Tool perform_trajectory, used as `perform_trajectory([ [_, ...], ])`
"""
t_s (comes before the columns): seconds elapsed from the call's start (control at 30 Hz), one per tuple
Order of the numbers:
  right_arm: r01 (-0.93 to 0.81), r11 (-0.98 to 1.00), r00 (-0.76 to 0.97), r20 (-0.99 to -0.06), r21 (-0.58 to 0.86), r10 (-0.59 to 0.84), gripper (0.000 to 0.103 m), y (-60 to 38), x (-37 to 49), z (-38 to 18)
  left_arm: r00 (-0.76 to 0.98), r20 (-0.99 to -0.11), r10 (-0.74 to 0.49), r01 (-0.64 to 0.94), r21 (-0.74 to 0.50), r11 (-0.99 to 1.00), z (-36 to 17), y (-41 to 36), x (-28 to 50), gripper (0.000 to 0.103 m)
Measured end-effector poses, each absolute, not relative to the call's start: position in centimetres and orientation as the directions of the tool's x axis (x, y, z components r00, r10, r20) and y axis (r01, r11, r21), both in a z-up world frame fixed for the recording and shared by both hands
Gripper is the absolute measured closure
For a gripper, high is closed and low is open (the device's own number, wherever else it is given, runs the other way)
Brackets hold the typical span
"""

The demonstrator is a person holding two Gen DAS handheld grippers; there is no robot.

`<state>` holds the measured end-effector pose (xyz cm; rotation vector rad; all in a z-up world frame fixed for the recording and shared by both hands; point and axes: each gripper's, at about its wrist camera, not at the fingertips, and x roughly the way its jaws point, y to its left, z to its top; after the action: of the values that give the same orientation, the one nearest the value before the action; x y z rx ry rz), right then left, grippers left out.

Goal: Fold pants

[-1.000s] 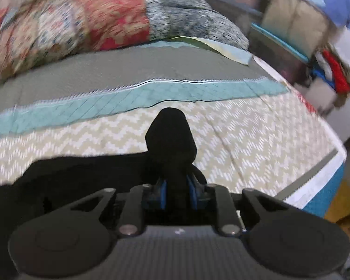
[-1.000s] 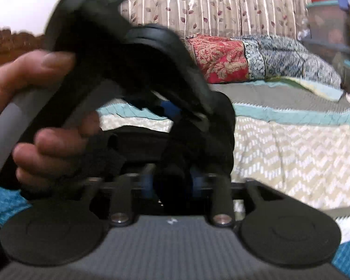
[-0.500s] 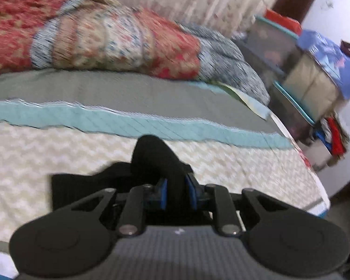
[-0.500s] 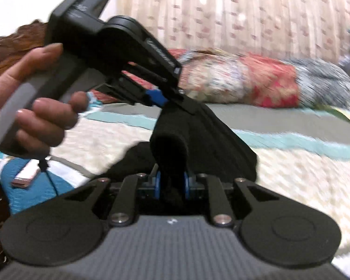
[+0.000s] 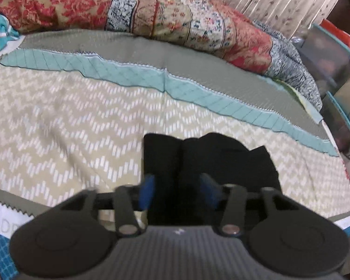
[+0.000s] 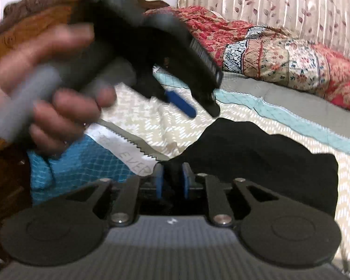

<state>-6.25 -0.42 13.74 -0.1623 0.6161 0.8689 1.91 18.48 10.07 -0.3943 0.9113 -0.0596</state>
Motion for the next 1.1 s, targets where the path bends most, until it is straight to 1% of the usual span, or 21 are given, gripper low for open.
perform_trajectory([
  [0.07,-0.746,0.649,0.482,-0.548,0.154,0.684,0.062,-1.9,-6.6,14.1,0.621,-0.749,-0.23,-0.1,-0.367,0.925,9.7,18.0,2.3,0.048],
  [0.13,-0.716,0.676,0.502,-0.546,0.173,0.671,0.062,-3.5,-7.2,14.4,0.619,-0.745,-0.248,-0.083,-0.376,0.923,9.2,17.5,3.4,0.044],
  [0.2,-0.675,0.711,0.519,-0.557,0.197,0.648,0.062,-4.9,-7.6,14.2,0.607,-0.755,-0.246,-0.073,-0.362,0.929,8.5,16.8,4.7,0.044],
  [0.23,-0.657,0.724,0.524,-0.563,0.209,0.639,0.061,-5.5,-7.7,14.1,0.598,-0.764,-0.24,-0.074,-0.351,0.934,8.0,16.4,5.2,0.047],
  [0.3,-0.633,0.742,0.531,-0.573,0.222,0.624,0.061,-6.4,-7.5,13.7,0.584,-0.777,-0.236,-0.068,-0.336,0.939,7.0,15.8,6.0,0.08],
  [0.33,-0.623,0.752,0.538,-0.579,0.216,0.612,0.061,-6.7,-7.5,13.6,0.576,-0.783,-0.235,-0.068,-0.332,0.941,6.8,15.6,6.1,0.091],
  [0.4,-0.606,0.769,0.548,-0.594,0.202,0.588,0.061,-6.9,-7.1,13.2,0.607,-0.767,-0.208,-0.066,-0.31,0.949,7.7,15.2,5.2,0.093],
  [0.5,-0.583,0.78,0.551,-0.597,0.226,0.584,0.061,-7.0,-6.7,12.9,0.71,-0.687,-0.153,-0.032,-0.249,0.968,10.8,14.8,2.0,0.093],
  [0.53,-0.584,0.777,0.548,-0.592,0.235,0.591,0.061,-6.9,-6.8,12.9,0.732,-0.666,-0.142,-0.037,-0.247,0.968,11.5,15.0,1.0,0.093],
  [0.6,-0.595,0.768,0.541,-0.59,0.235,0.599,0.061,-6.4,-6.9,12.7,0.735,-0.671,-0.097,-0.099,-0.248,0.964,11.7,15.8,-0.1,0.093],
  [0.63,-0.602,0.764,0.533,-0.594,0.233,0.602,0.061,-5.9,-7.1,12.5,0.723,-0.686,-0.077,-0.127,-0.242,0.962,11.2,16.0,-0.2,0.09],
  [0.7,-0.608,0.758,0.515,-0.609,0.238,0.604,0.059,-5.2,-7.3,12.1,0.663,-0.748,-0.024,-0.18,-0.19,0.965,9.2,16.1,0.5,0.071],
  [0.73,-0.61,0.756,0.504,-0.619,0.239,0.602,0.059,-4.9,-7.2,11.8,0.638,-0.77,-0.013,-0.194,-0.177,0.965,8.5,16.2,0.6,0.055],
  [0.77,-0.609,0.758,0.502,-0.626,0.234,0.597,0.059,-4.8,-7.1,11.6,0.639,-0.769,-0.017,-0.205,-0.192,0.96,8.3,16.5,0.3,0.052],
  [0.8,-0.606,0.761,0.505,-0.627,0.23,0.593,0.059,-4.7,-7.2,11.7,0.65,-0.759,-0.03,-0.209,-0.216,0.954,8.6,16.9,0.0,0.052],
  [0.83,-0.607,0.759,0.507,-0.621,0.236,0.598,0.059,-4.9,-7.3,11.9,0.662,-0.748,-0.044,-0.212,-0.243,0.947,8.9,17.3,-0.5,0.048],
  [0.87,-0.607,0.756,0.511,-0.609,0.245,0.607,0.059,-5.3,-7.5,12.2,0.675,-0.736,-0.055,-0.217,-0.269,0.938,9.3,17.6,-1.2,0.04],
  [0.9,-0.604,0.756,0.518,-0.596,0.254,0.614,0.059,-5.7,-7.6,12.6,0.682,-0.729,-0.061,-0.218,-0.282,0.934,9.4,17.6,-1.9,0.035],
  [0.93,-0.601,0.756,0.523,-0.587,0.26,0.618,0.059,-6.1,-7.6,12.8,0.685,-0.726,-0.066,-0.216,-0.288,0.933,9.5,17.6,-2.4,0.024],
  [0.97,-0.598,0.755,0.53,-0.572,0.27,0.625,0.059,-6.4,-7.5,13.1,0.685,-0.725,-0.07,-0.209,-0.288,0.935,9.4,17.4,-3.2,0.022],
  [1.1,-0.613,0.737,0.544,-0.523,0.286,0.656,0.059,-6.3,-6.9,14.3,0.643,-0.763,-0.065,-0.185,-0.237,0.954,7.8,15.9,-4.8,0.023],
])
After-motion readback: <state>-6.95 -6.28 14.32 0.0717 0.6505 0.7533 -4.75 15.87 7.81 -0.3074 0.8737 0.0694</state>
